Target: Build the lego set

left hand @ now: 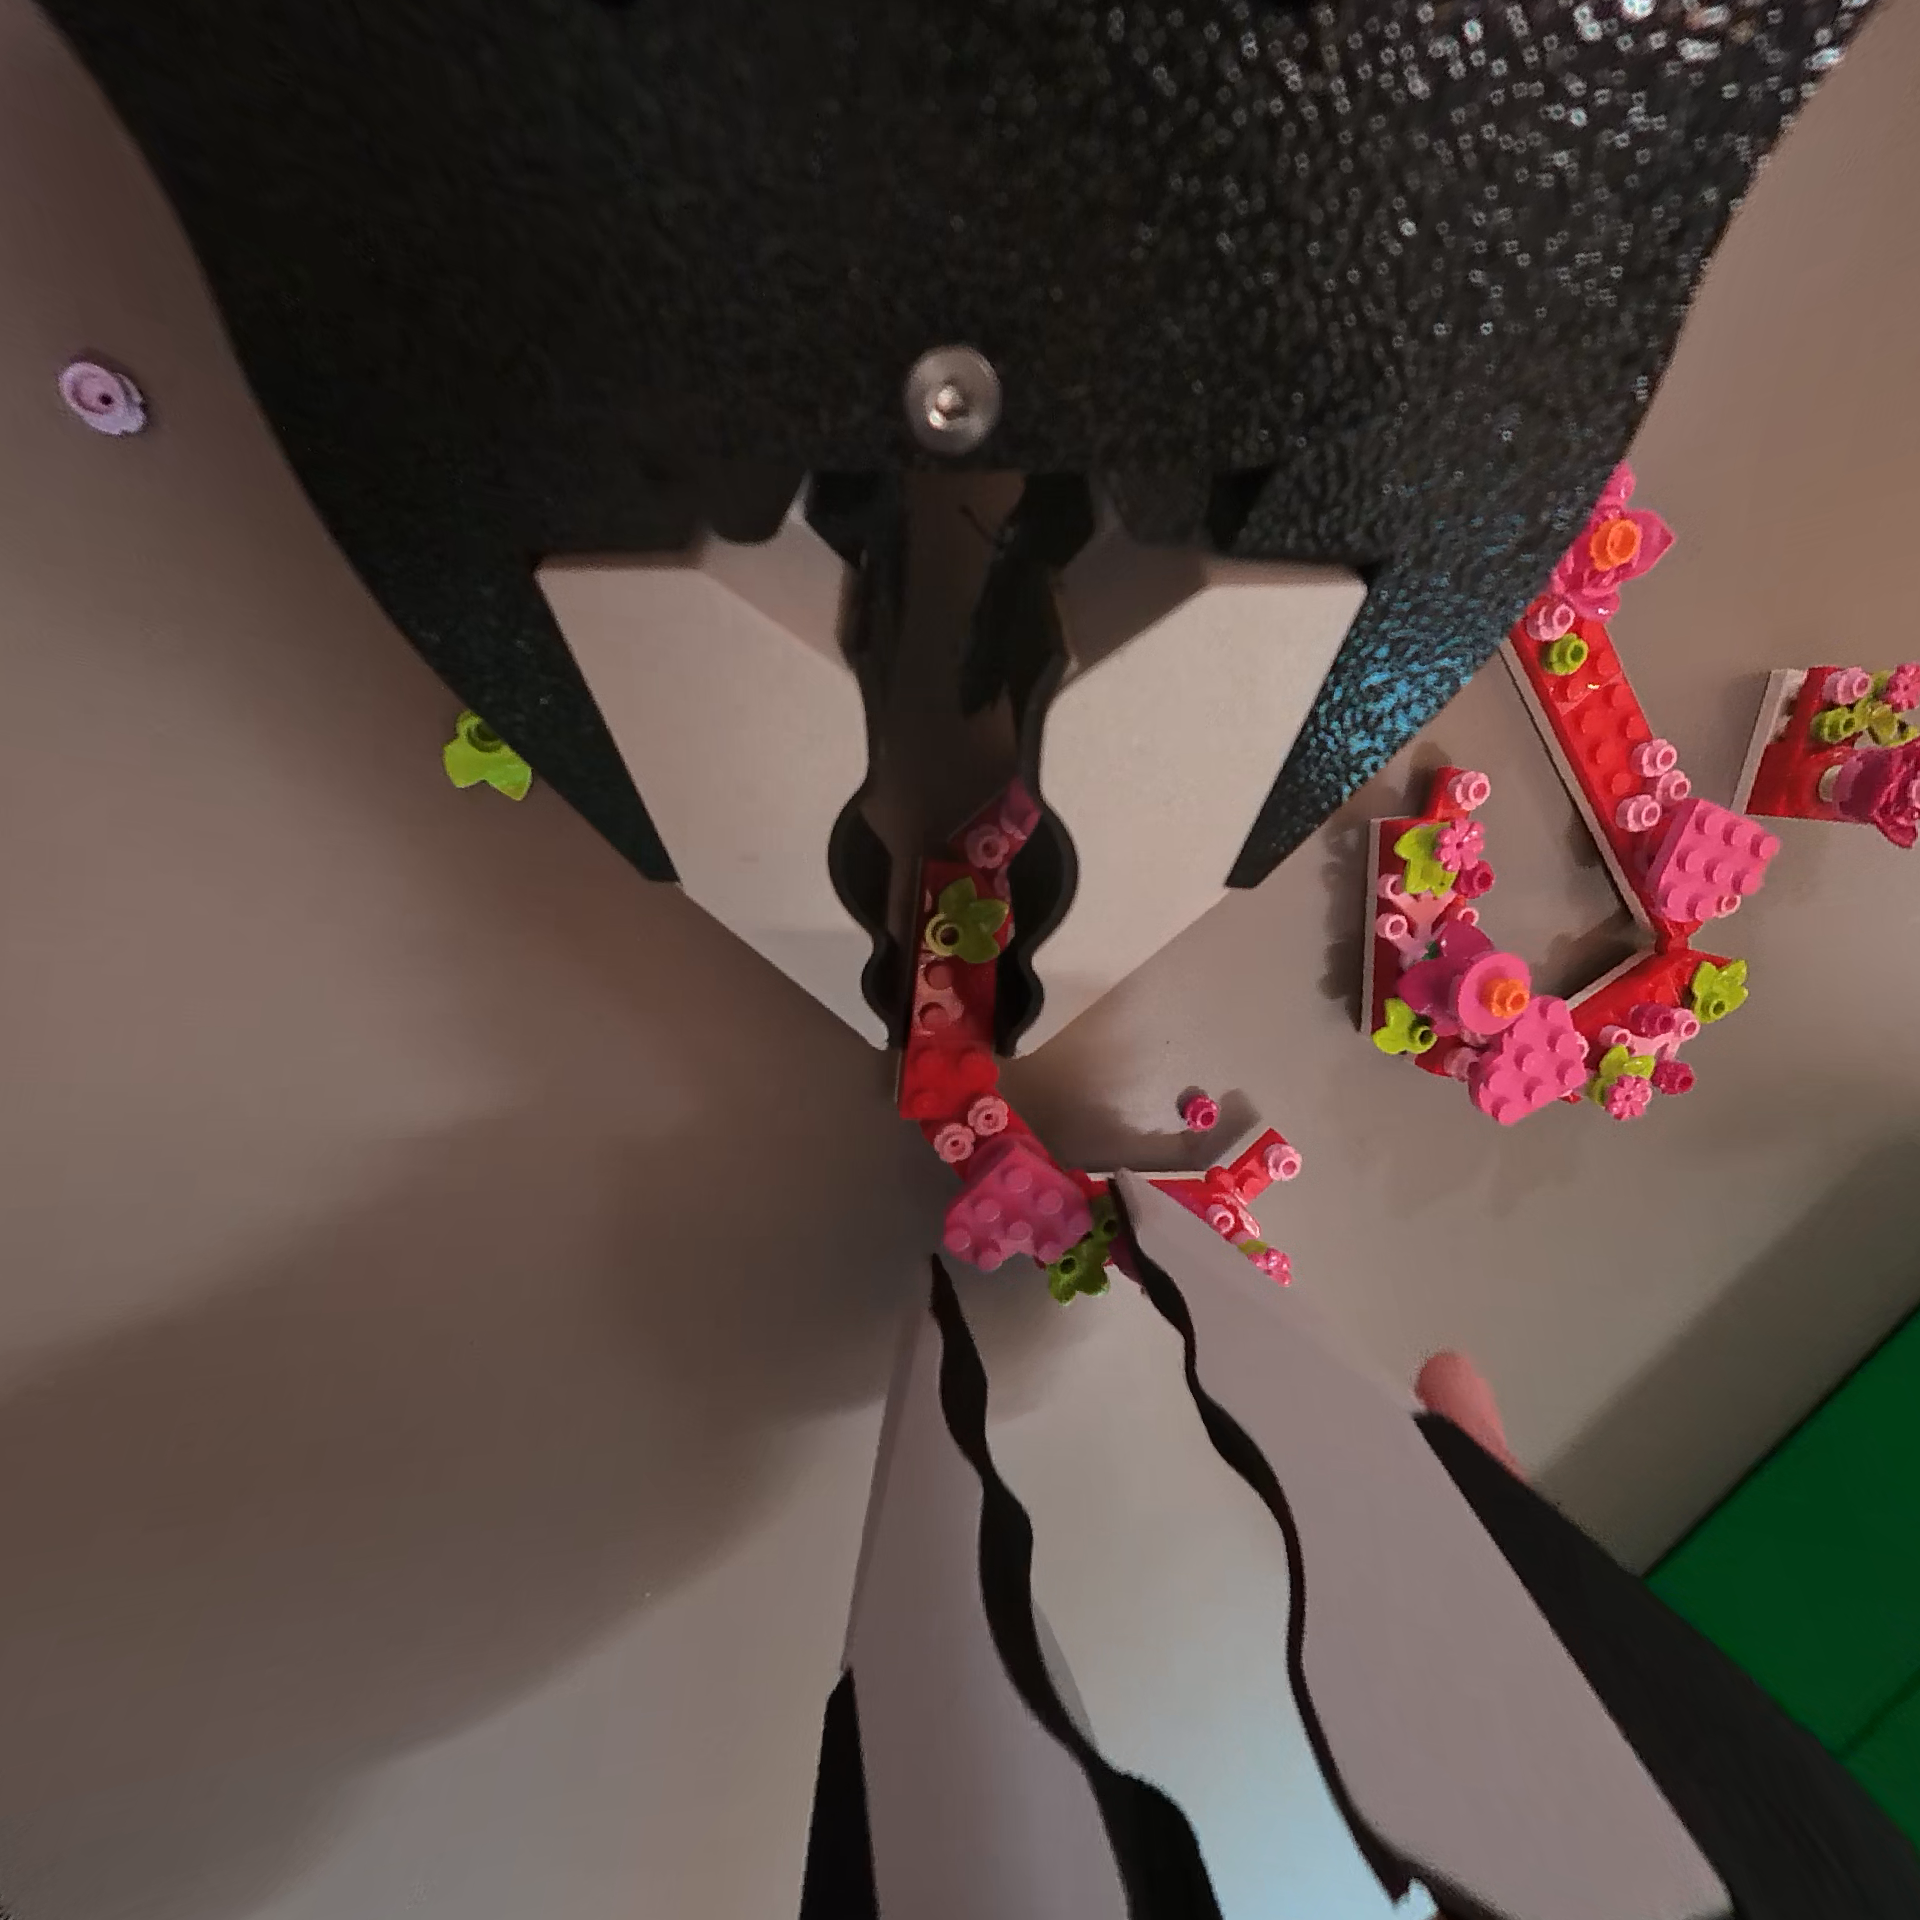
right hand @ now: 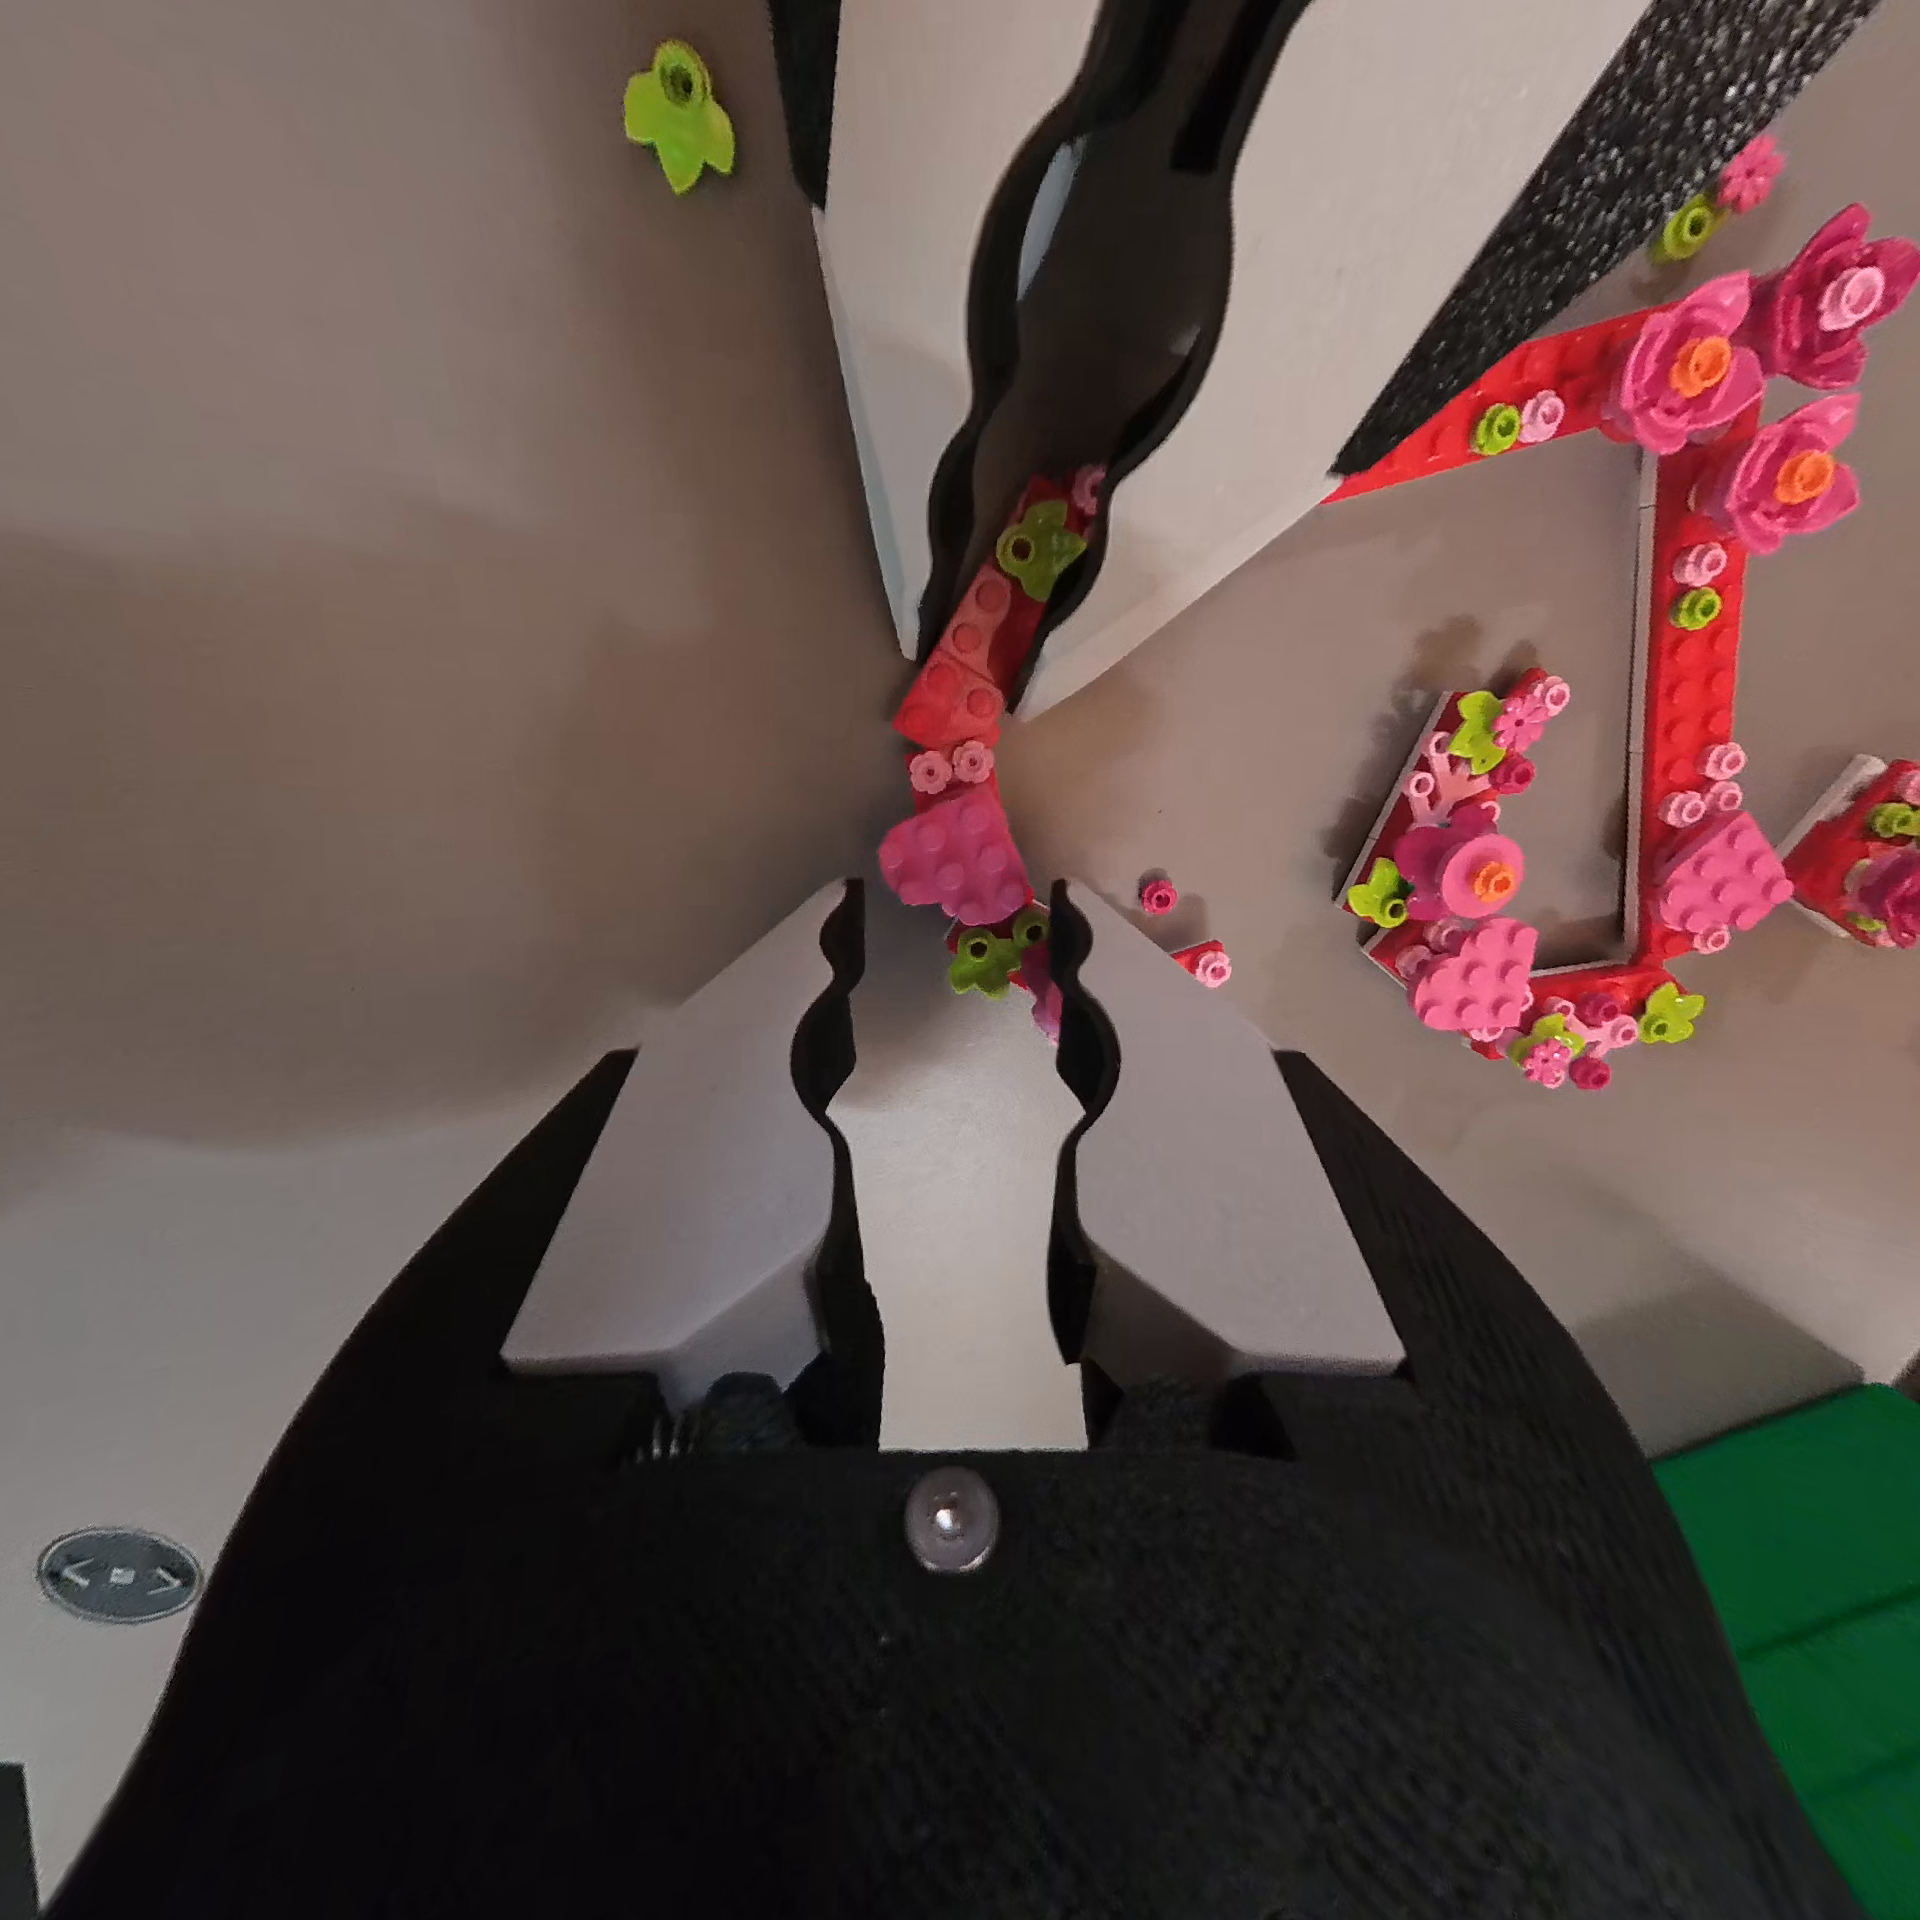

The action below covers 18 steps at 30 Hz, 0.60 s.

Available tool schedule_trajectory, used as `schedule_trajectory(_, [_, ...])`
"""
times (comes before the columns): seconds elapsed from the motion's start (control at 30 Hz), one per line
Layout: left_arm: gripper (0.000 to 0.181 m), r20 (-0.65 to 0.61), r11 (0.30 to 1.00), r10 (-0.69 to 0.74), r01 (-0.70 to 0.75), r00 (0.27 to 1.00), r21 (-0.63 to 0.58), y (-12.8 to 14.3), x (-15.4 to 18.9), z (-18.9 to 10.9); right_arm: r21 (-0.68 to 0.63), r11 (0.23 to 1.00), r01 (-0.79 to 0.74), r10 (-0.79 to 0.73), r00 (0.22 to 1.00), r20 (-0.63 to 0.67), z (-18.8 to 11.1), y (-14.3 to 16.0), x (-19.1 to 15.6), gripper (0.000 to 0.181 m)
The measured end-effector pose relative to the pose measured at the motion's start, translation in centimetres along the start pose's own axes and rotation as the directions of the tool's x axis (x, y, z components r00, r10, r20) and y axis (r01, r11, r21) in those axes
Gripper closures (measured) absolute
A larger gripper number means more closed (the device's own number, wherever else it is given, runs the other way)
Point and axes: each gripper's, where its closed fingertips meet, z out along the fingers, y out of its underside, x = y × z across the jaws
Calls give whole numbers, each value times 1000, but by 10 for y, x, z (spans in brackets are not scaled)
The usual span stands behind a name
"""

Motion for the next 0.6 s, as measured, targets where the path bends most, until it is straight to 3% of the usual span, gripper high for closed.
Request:
schedule_trajectory(0.2, [166,-24,999,-40,41,999,24,-1,-1,-2,143,989,-30,55,983,-177,-15,-19,4,139])
schedule_trajectory(0.3, [166,-28,998,-55,56,998,31,-1,-2,-4,162,985,61,-1,936,-351,-15,-25,2,131])
schedule_trajectory(0.43, [167,-34,996,-72,73,997,52,-4,-4,-7,84,974,212,-124,803,-583,-7,-26,-1,129])
schedule_trajectory(0.6, [167,-42,993,-91,94,995,74,-7,-5,-10,-131,933,335,-302,532,-791,-12,-20,10,133])
